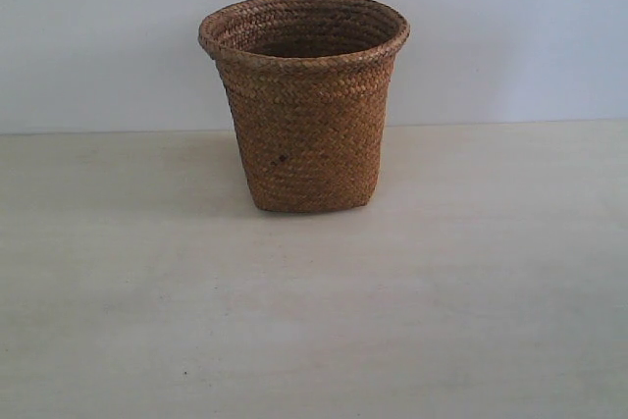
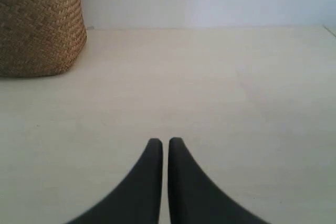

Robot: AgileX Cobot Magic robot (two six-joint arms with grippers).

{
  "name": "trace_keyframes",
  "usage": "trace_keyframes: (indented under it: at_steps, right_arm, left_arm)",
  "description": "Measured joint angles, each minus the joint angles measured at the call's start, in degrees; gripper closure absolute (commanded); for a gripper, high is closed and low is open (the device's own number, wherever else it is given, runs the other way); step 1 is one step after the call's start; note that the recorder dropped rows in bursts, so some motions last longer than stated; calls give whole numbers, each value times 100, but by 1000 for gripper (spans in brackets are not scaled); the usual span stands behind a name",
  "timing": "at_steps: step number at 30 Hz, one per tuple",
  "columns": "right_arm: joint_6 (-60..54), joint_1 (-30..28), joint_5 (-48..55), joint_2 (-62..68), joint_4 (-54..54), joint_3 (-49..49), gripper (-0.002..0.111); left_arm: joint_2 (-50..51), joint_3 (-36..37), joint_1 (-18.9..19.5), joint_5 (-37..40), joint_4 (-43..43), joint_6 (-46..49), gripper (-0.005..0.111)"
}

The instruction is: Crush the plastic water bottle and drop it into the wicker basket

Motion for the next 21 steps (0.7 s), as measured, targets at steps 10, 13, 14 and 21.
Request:
trace_keyframes:
  at_steps: [10,13,14,21]
  right_arm:
    - [-35,0,33,0,-44,11,107]
    - [-35,0,33,0,-44,11,107]
    - [-35,0,33,0,-44,11,107]
    - [-35,0,33,0,-44,11,107]
  left_arm:
    - [0,0,0,0,0,0,103]
    - [0,0,0,0,0,0,103]
    - [0,0,0,0,0,0,103]
    - [0,0,0,0,0,0,103]
